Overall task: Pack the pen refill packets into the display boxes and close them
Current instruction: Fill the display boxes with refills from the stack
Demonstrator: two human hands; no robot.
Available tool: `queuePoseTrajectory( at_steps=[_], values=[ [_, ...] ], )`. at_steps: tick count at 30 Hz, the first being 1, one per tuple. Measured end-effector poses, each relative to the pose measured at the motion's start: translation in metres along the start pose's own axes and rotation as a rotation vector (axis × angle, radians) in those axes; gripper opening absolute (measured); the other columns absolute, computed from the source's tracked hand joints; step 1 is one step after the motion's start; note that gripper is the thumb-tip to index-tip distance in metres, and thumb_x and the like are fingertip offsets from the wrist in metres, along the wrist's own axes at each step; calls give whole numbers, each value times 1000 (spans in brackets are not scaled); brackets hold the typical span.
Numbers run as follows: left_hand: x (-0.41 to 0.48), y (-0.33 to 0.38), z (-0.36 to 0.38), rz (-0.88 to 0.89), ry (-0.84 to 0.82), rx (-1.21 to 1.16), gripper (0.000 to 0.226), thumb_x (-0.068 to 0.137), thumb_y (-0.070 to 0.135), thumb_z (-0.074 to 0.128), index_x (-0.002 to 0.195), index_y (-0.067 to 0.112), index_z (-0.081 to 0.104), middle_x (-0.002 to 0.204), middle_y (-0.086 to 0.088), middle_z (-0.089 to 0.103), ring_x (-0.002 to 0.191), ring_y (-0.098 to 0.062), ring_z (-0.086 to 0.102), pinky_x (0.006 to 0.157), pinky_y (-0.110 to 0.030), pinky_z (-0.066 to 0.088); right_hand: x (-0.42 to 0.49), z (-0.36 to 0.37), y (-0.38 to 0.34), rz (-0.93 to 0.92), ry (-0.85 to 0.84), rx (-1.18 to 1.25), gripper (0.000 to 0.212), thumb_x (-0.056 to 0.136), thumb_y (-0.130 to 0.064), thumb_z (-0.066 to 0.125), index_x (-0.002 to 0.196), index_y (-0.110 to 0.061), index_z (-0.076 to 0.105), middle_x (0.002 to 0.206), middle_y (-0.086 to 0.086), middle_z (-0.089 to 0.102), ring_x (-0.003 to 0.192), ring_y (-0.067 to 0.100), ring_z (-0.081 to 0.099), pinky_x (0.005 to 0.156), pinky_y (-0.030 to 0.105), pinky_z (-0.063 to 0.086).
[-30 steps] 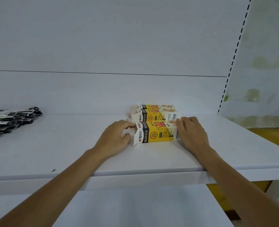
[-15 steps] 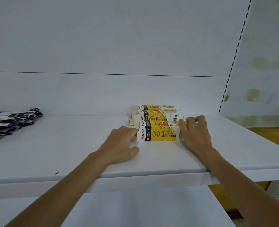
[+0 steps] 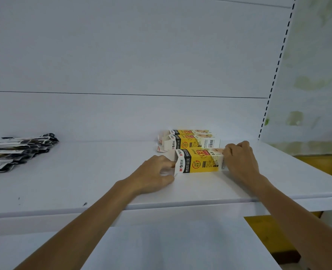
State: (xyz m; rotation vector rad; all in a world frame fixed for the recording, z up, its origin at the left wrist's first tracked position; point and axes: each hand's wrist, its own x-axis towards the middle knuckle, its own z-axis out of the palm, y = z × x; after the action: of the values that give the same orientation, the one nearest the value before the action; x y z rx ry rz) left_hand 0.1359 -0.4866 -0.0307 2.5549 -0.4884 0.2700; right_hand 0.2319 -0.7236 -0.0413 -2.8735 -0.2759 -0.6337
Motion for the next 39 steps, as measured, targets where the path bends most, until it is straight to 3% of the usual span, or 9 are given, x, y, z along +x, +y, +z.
queuePoseTrajectory(
  at_steps=[1, 2, 4, 7, 11, 17, 26, 33, 39],
  values=[
    [0, 0, -1, 7, -3, 45, 33, 92, 19, 48, 123, 24, 59, 125, 3, 55, 114, -17, 47, 94, -27, 38, -2, -5, -2, 21, -31, 28, 19, 69, -7, 76, 71, 1, 59, 71, 18, 59, 68, 39, 52, 53, 34, 38],
    [1, -2, -3, 10, 3, 88, 33, 92, 24, 46, 121, 21, 60, 124, 0, 57, 114, -21, 49, 95, -33, 41, -3, -13, -8, 47, 54, 51, 13, 83, -15, 63, 81, -2, 60, 86, 18, 58, 84, 40, 52, 62, 38, 40],
    [3, -10, -11, -22, 60, 151, 36, 91, 28, 46, 123, 20, 59, 129, -1, 55, 119, -22, 47, 99, -37, 39, 2, -18, -15, 150, 151, 71, 30, 96, -24, 41, 113, -9, 60, 121, 16, 51, 113, 34, 43, 85, 43, 39],
    [-1, -28, -29, -82, 209, 205, 50, 83, 38, 48, 132, 28, 49, 139, 5, 45, 128, -16, 35, 108, -31, 29, 8, -29, -46, -13, 251, 299, 40, 96, -15, 40, 135, -10, 46, 138, 12, 44, 125, 28, 38, 99, 41, 34],
    [-30, -50, -63, -179, 294, 240, 54, 77, 45, 45, 126, 26, 56, 139, 2, 45, 127, -18, 36, 106, -30, 28, 26, -45, -109, -248, 226, 475, 51, 91, -5, 44, 141, -8, 35, 141, 11, 41, 130, 26, 36, 103, 33, 31],
    [-95, -83, -116, -270, 470, 322, 33, 88, 24, 59, 121, 23, 60, 131, 0, 50, 124, -20, 40, 102, -25, 27, 37, -63, -242, -510, 290, 588, 59, 85, -2, 48, 142, -11, 36, 142, 5, 42, 129, 24, 38, 102, 28, 29],
    [-257, -174, -203, -600, 534, 362, 40, 87, 28, 54, 125, 19, 56, 124, -4, 56, 117, -20, 48, 91, -21, 30, -15, -35, -469, -834, 136, 667, 63, 88, -5, 48, 146, -13, 25, 147, 4, 36, 131, 23, 33, 104, 35, 33],
    [-314, -272, -278, -607, 550, 342, 36, 90, 21, 57, 125, 20, 53, 129, -1, 51, 121, -16, 44, 94, -20, 29, -11, -11, -596, -830, 59, 622, 63, 88, -6, 47, 146, -15, 24, 146, 5, 33, 132, 22, 30, 101, 31, 32],
    [-299, -334, -314, -490, 503, 266, 33, 89, 19, 57, 123, 19, 55, 127, 0, 52, 120, -16, 45, 92, -19, 30, 10, 9, -620, -705, 46, 509, 61, 89, -8, 47, 146, -15, 24, 145, 7, 35, 131, 23, 33, 102, 35, 33]
  ],
)
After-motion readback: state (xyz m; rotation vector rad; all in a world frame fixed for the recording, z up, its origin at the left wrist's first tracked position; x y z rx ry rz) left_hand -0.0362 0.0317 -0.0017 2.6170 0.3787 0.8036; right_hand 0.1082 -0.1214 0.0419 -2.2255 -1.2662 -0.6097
